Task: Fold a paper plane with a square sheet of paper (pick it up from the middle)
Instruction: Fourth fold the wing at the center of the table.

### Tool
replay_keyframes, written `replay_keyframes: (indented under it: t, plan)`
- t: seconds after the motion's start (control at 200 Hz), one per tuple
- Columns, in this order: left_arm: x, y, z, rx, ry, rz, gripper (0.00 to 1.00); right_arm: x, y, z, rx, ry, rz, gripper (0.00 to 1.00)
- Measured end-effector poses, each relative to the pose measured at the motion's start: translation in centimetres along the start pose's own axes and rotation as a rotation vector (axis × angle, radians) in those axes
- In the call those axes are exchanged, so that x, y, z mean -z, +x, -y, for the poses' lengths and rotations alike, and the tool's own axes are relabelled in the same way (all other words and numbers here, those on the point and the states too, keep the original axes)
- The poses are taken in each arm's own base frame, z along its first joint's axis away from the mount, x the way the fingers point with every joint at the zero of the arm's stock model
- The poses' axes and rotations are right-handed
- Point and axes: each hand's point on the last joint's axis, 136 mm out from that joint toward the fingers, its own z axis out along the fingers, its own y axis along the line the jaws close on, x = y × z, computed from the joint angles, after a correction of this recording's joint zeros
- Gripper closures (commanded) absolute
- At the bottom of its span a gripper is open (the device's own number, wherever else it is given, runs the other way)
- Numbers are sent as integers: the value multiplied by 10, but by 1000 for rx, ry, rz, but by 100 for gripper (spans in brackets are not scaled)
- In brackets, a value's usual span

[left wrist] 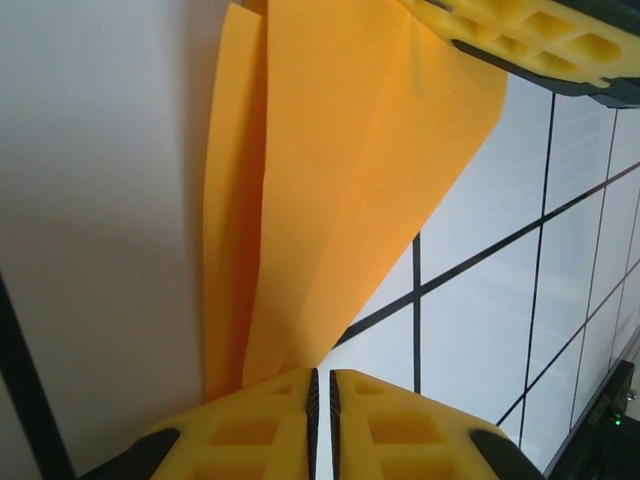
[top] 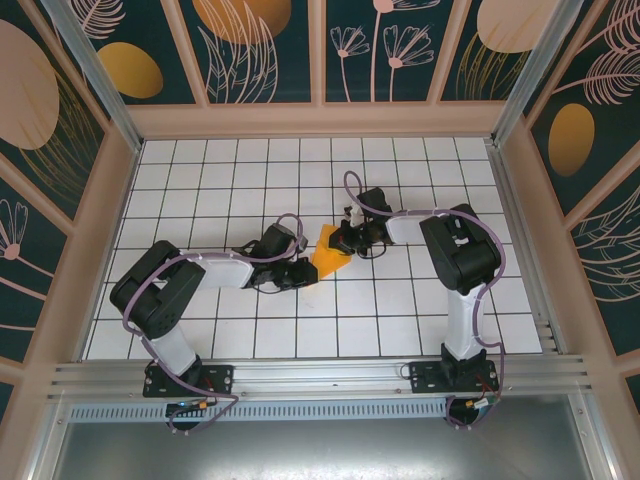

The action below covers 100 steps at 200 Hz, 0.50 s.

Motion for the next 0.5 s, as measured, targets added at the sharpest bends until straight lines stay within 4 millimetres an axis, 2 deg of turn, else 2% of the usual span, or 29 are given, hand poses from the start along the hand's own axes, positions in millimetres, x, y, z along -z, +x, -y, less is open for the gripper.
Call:
replay_keyframes:
  t: [0.35,0.5]
  plan:
    - [-1,-1,-6,11,-18,18,84,0,0,0,2,1,-1,96]
    - [3,-1,0,4,8,26,83,0,0,0,2,1,-1,96]
